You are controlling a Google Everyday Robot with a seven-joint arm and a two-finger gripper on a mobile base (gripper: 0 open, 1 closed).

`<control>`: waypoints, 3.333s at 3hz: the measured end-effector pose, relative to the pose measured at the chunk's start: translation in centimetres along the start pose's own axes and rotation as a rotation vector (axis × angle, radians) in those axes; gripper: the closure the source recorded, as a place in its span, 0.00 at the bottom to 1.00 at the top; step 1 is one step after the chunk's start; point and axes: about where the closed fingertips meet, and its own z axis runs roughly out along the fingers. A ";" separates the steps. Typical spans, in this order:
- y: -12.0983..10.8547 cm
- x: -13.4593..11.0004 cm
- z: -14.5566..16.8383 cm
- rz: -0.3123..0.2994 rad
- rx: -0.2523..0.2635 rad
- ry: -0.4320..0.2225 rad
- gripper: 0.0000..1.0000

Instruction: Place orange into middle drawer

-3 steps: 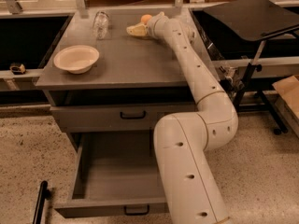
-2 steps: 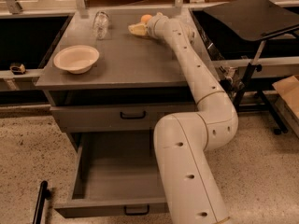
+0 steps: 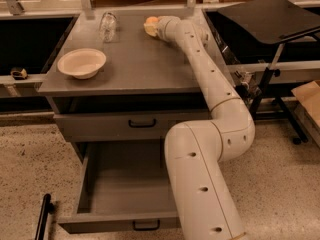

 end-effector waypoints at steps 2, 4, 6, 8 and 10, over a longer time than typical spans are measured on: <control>0.0 0.0 0.0 0.000 0.000 0.000 1.00; 0.5 -1.2 -0.2 -0.027 -0.005 -0.013 1.00; 1.7 -0.7 -1.6 -0.025 -0.022 -0.009 1.00; 5.0 -2.5 -7.7 -0.112 -0.123 -0.091 1.00; 6.9 -3.3 -10.8 -0.185 -0.220 -0.142 1.00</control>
Offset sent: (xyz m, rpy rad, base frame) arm -0.0034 -0.0011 0.0019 -0.0046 -0.0047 -0.0004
